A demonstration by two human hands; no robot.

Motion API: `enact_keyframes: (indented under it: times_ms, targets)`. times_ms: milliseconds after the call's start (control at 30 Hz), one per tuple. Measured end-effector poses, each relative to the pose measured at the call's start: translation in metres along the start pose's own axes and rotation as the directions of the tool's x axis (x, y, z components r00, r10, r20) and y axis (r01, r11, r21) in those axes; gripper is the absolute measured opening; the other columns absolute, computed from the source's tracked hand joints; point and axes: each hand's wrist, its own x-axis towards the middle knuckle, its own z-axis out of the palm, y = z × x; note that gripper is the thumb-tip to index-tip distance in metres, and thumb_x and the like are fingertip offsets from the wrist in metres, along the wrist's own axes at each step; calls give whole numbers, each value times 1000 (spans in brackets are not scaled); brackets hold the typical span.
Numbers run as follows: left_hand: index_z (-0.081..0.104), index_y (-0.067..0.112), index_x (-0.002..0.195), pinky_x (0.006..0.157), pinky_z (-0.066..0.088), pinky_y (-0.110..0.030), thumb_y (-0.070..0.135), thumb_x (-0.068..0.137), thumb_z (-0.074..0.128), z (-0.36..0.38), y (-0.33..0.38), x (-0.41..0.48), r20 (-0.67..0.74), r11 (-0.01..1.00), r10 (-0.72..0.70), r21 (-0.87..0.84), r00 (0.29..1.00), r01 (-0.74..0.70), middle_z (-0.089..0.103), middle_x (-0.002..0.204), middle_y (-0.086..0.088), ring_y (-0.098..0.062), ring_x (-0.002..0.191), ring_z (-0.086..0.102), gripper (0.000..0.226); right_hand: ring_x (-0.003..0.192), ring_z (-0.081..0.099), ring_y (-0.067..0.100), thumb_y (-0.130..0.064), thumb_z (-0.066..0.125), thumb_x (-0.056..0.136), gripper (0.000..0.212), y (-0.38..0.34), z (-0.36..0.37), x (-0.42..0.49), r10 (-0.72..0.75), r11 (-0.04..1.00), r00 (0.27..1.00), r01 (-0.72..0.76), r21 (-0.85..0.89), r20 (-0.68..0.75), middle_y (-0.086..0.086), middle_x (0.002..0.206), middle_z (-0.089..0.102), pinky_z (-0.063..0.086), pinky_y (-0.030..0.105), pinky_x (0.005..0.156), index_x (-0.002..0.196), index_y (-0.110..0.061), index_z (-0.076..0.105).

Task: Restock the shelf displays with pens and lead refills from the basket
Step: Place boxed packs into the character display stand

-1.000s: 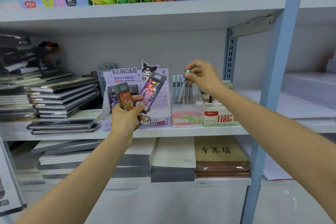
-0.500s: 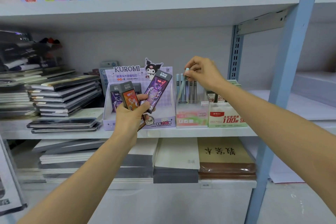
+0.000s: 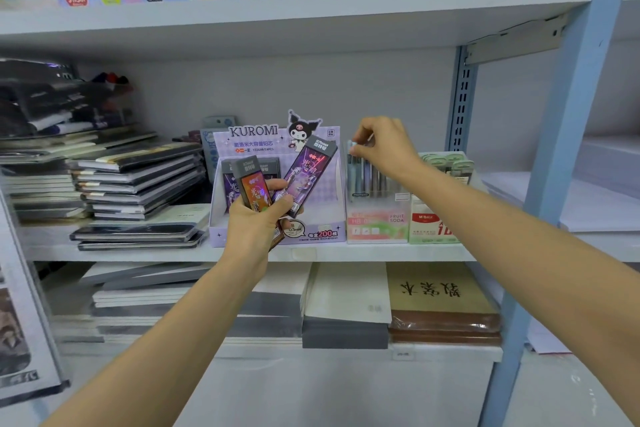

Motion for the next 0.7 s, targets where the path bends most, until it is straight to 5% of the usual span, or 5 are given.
enact_keyframes:
  times_ms: [200, 300, 367, 533, 700]
  targets:
    - [65, 19, 94, 50, 48, -23, 1, 84, 70, -5, 5, -5, -4, 1000, 11, -3, 1000, -11, 74, 77, 4, -10, 60, 67, 21, 79, 58, 13, -32, 59, 94, 26, -19, -10, -11, 10, 996, 999, -6, 93, -38, -1, 86, 67, 49, 30, 74, 103, -11, 73]
    - [65, 20, 95, 53, 42, -26, 2, 85, 70, -5, 7, -7, 32, 1000, -8, -3, 999, 8, 74, 76, 3, -10, 59, 65, 21, 76, 64, 10, -36, 63, 91, 40, -39, -7, -22, 64, 909, 977, -142, 392, 205, 0, 97, 68, 49, 24, 64, 123, -12, 60]
    - [65, 20, 100, 55, 43, -27, 10, 88, 68, -6, 9, -8, 41, 999, -27, 27, 999, 26, 75, 81, 1, -13, 64, 65, 16, 64, 63, 7, -26, 67, 90, 41, -49, 0, -27, 36, 887, 937, -190, 420, 347, 0, 93, 70, 51, 25, 59, 126, -7, 57]
    - [60, 9, 104, 41, 44, -19, 20, 99, 34, -25, 23, 0, 48, 975, -121, -183, 992, 127, 74, 88, -12, -22, 71, 69, 29, 55, 57, 6, -10, 65, 91, 37, -60, 1, -20, 65, 826, 989, -128, 548, 134, 9, 96, 67, 47, 18, 52, 125, 0, 55]
    - [67, 9, 93, 61, 58, -27, 17, 99, 45, -62, 24, 5, -58, 1000, -16, -20, 998, 15, 75, 86, -10, -19, 72, 71, 24, 82, 59, 17, 0, 61, 91, 30, -68, 8, -14, -5, 853, 997, -37, 520, 80, 11, 101, 65, 54, 21, 64, 121, -4, 63]
